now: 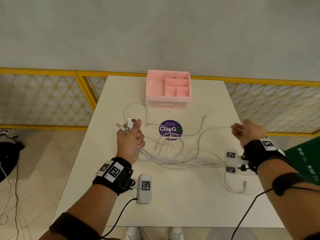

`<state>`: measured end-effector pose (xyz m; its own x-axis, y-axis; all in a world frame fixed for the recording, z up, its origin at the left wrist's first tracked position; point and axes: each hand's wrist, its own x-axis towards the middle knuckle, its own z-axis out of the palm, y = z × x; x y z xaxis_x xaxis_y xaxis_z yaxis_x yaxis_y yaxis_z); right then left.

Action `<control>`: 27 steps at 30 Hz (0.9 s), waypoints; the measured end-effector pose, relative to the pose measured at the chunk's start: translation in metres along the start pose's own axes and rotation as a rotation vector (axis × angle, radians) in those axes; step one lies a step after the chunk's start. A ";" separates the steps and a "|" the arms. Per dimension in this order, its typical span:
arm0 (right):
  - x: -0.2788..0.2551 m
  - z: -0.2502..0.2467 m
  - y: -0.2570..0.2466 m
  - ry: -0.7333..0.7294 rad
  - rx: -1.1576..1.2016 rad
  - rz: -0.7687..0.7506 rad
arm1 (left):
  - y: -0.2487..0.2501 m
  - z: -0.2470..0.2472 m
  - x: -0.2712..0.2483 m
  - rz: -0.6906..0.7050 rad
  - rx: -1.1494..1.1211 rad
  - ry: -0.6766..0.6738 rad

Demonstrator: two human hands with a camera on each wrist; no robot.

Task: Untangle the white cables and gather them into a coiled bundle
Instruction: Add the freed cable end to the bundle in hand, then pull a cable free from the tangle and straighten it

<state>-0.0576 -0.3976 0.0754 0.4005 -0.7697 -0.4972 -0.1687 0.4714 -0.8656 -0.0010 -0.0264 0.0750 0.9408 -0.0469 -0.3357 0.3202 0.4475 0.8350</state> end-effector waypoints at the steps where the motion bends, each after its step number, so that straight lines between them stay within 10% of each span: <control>1: -0.008 0.008 0.008 -0.066 -0.061 -0.025 | 0.002 0.005 -0.002 -0.012 -0.014 -0.021; 10: -0.170 0.090 0.087 -1.263 -1.089 -0.540 | 0.010 0.029 -0.005 -0.006 -0.038 -0.069; 20: -0.124 0.045 0.118 -1.092 -1.458 -0.544 | -0.004 -0.018 0.017 0.051 -0.048 0.197; 27: -0.112 0.035 0.113 -0.988 -1.491 -0.664 | -0.026 -0.039 0.015 -0.185 -0.328 0.286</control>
<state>-0.0902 -0.2429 0.0351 0.9237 0.0944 -0.3713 -0.1054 -0.8692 -0.4832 0.0002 -0.0039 0.0311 0.7878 0.0749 -0.6114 0.3845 0.7157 0.5831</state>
